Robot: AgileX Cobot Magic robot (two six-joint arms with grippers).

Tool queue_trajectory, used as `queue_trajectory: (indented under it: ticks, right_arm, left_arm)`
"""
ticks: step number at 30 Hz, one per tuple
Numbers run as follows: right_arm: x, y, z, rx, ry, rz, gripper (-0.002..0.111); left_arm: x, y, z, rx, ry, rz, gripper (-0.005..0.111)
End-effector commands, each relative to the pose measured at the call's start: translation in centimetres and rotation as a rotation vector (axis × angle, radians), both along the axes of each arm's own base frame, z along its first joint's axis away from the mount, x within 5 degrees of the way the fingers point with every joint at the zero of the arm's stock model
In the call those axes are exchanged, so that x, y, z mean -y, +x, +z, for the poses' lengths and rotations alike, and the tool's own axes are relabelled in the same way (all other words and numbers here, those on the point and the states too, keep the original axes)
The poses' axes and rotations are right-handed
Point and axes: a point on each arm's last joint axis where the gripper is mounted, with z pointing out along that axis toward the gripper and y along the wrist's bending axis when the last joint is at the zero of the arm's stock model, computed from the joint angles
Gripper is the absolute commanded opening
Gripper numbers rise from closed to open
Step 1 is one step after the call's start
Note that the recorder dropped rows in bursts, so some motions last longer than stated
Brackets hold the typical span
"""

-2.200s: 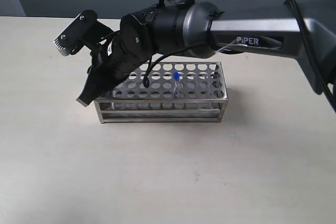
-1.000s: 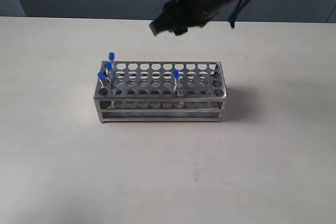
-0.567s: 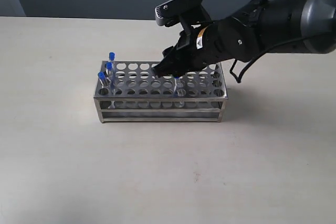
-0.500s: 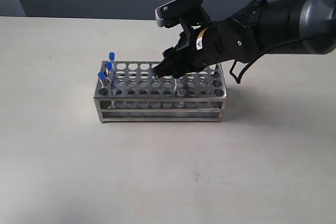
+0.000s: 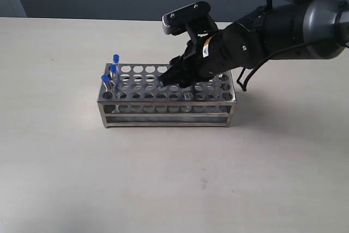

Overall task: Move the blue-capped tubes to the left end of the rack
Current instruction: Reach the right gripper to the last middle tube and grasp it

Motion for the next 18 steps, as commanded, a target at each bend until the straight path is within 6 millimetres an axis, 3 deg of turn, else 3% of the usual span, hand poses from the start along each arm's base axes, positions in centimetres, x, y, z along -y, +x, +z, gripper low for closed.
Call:
queue_trajectory:
  ticks: [1, 3, 6, 7, 12, 18]
  right_arm:
    - [0.1, -0.1, -1.6, -0.035, -0.024, -0.001, 0.048]
    - [0.0, 0.0, -1.6, -0.031, -0.021, 0.0, 0.036]
    - [0.0, 0.0, -1.5, -0.025, -0.013, -0.002, 0.005]
    - [0.0, 0.0, -1.5, -0.025, -0.013, -0.002, 0.0]
    - [0.1, -0.1, -1.0, -0.023, -0.008, -0.005, 0.001]
    - [0.4, -0.6, 3.4, 0.097, 0.054, 0.012, 0.001]
  left_arm:
    - [0.1, 0.0, -0.1, -0.001, -0.006, -0.009, 0.0]
    - [0.1, 0.0, -0.1, -0.001, -0.006, -0.009, 0.0]
    - [0.1, 0.0, -0.1, -0.001, -0.006, -0.009, 0.0]
    - [0.1, 0.0, -0.1, -0.001, -0.006, -0.009, 0.0]
    - [0.1, 0.0, -0.1, -0.001, -0.006, -0.009, 0.0]
    - [0.1, 0.0, -0.1, -0.001, -0.005, -0.009, 0.0]
